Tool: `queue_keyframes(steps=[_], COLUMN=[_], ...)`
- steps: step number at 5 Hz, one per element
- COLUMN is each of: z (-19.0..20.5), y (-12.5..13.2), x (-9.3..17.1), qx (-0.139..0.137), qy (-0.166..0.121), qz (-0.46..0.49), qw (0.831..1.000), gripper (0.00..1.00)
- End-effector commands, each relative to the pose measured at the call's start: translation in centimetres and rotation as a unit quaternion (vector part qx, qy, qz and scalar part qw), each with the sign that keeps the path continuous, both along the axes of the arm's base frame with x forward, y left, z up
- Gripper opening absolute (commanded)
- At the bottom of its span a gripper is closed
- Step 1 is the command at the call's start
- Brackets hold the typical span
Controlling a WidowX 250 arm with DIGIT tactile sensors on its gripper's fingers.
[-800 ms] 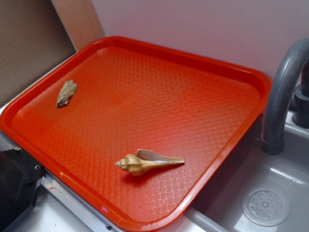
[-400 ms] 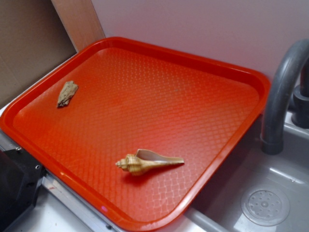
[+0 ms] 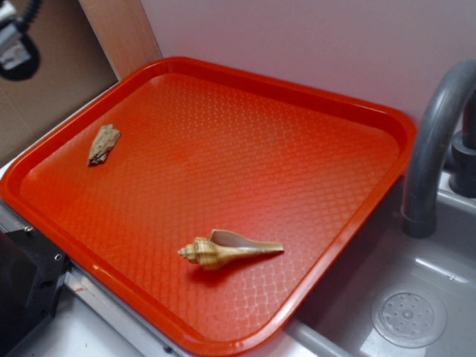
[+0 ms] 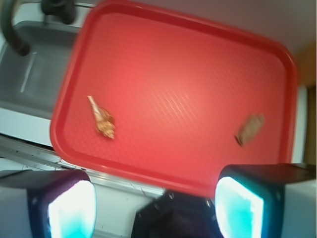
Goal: Grab the shell.
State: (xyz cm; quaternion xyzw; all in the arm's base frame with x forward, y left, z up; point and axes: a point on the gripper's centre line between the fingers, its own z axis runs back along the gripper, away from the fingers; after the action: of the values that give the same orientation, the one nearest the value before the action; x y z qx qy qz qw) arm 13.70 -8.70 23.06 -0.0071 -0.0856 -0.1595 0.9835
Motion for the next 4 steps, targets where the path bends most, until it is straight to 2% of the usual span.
queue_keyframes(steps=[1, 2, 4], z=[-3.8, -7.2, -14.3], y=[-4.6, -6.6, -8.0], x=[2.8, 3.0, 1.9], qx=[-0.020, -0.012, -0.023], qy=[-0.014, 0.005, 0.060], qz=[-0.134, -0.172, -0.227], qw=[0.991, 0.985, 0.972], gripper=[1.00, 1.00, 1.00])
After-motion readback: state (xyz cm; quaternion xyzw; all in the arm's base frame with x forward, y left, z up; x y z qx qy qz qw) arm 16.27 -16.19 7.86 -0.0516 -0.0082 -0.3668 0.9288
